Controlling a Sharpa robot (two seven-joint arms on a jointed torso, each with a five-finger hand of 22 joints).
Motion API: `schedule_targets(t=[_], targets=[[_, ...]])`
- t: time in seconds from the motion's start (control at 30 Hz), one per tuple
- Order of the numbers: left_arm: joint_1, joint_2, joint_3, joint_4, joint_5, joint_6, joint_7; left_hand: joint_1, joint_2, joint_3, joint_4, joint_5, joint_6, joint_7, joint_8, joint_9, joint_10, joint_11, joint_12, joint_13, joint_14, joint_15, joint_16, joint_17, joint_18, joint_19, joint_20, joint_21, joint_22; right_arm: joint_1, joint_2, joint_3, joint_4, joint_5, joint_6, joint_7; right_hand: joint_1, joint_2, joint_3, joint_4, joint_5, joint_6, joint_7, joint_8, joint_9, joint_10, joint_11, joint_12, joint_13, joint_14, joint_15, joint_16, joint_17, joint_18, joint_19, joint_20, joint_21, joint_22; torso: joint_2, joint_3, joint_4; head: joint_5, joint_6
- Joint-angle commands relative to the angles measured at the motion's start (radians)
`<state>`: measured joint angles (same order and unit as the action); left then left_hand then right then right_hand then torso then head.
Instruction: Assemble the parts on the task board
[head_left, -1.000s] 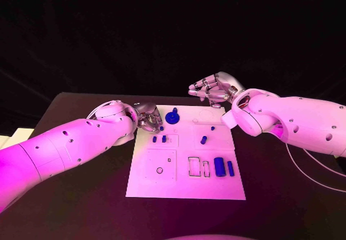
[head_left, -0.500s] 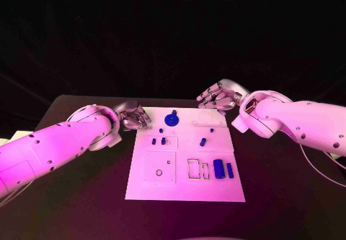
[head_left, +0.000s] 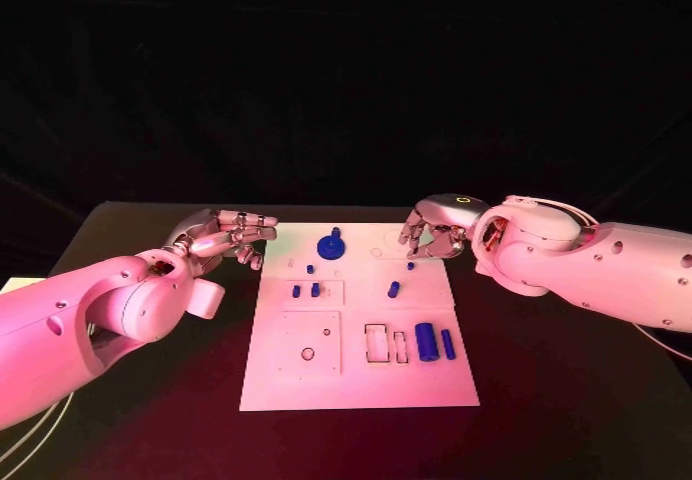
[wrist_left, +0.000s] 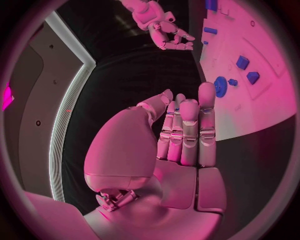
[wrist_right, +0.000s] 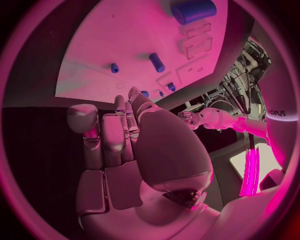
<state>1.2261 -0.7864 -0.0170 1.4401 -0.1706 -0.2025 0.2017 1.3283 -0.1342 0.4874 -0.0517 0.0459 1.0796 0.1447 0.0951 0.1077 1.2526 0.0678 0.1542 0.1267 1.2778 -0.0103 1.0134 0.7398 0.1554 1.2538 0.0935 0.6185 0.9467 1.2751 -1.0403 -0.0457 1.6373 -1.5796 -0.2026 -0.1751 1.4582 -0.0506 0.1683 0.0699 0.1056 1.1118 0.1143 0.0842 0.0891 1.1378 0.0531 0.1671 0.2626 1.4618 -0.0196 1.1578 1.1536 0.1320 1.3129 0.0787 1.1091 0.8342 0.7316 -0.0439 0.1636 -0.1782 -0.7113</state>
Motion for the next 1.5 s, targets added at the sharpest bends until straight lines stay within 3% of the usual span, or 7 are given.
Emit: schedule_targets(t=[0.03, 0.4, 0.97, 1.5], targets=[[-0.005, -0.020, 0.001, 0.027, 0.227, -0.034, 0.097, -0.013, 0.004, -0.011, 0.003, 0.003, 0.006, -0.001, 0.005, -0.002, -0.001, 0.000, 0.005, 0.003, -0.006, 0.000, -0.006, -0.006, 0.021, -0.008, -0.001, -0.014, -0.008, -0.006, 0.001, -0.001, 0.004, -0.200, 0.040, -0.087, 0.000, -0.016, 0.014, 0.003, -0.012, -0.009, -0.004, -0.012, -0.004, -0.007, 0.000, -0.015, -0.020, 0.034, 0.000, -0.011, -0.009, 0.002, 0.002, 0.001, -0.010, -0.007, -0.003, -0.0047, 0.0006, -0.006, 0.001], [-0.017, -0.057, 0.000, 0.091, 0.227, -0.050, 0.122, -0.016, 0.010, -0.023, 0.006, 0.003, 0.006, -0.001, 0.005, -0.007, -0.010, 0.000, 0.015, 0.008, -0.010, 0.000, -0.015, -0.022, 0.024, -0.011, -0.002, -0.043, -0.030, -0.034, 0.016, -0.004, -0.013, -0.230, 0.059, -0.084, -0.024, -0.063, 0.040, 0.022, -0.026, -0.044, -0.010, -0.022, -0.015, -0.062, 0.007, -0.057, -0.089, 0.030, 0.006, -0.050, -0.044, 0.009, -0.014, 0.005, -0.048, -0.055, -0.001, -0.0023, -0.0014, -0.002, 0.004], [-0.022, -0.069, -0.001, 0.134, 0.214, -0.057, 0.120, -0.010, 0.018, -0.025, 0.004, 0.004, 0.000, 0.005, 0.003, -0.011, -0.022, 0.003, 0.019, 0.011, -0.019, 0.002, -0.029, -0.045, 0.027, -0.017, -0.001, -0.075, -0.052, -0.068, 0.067, -0.004, -0.083, -0.197, 0.024, -0.003, -0.014, -0.047, 0.100, 0.028, -0.026, -0.012, -0.014, -0.016, -0.010, -0.023, 0.000, -0.045, -0.133, 0.035, 0.000, -0.061, -0.055, 0.006, 0.004, 0.004, -0.039, -0.039, -0.001, -0.0031, -0.0013, -0.004, 0.004], [-0.022, -0.071, -0.001, 0.137, 0.214, -0.065, 0.097, -0.005, 0.023, -0.027, 0.001, 0.004, -0.016, 0.018, -0.002, -0.019, -0.042, 0.013, 0.026, 0.014, -0.026, 0.009, -0.036, -0.060, 0.026, -0.015, 0.003, -0.086, -0.062, -0.079, 0.088, -0.004, -0.107, -0.181, 0.062, 0.009, 0.002, -0.031, 0.181, 0.008, -0.051, 0.049, -0.015, -0.004, 0.003, 0.052, -0.007, -0.044, -0.165, 0.053, -0.007, -0.001, -0.006, -0.007, 0.044, -0.003, 0.023, 0.042, -0.001, -0.0025, -0.0012, -0.003, -0.003]])
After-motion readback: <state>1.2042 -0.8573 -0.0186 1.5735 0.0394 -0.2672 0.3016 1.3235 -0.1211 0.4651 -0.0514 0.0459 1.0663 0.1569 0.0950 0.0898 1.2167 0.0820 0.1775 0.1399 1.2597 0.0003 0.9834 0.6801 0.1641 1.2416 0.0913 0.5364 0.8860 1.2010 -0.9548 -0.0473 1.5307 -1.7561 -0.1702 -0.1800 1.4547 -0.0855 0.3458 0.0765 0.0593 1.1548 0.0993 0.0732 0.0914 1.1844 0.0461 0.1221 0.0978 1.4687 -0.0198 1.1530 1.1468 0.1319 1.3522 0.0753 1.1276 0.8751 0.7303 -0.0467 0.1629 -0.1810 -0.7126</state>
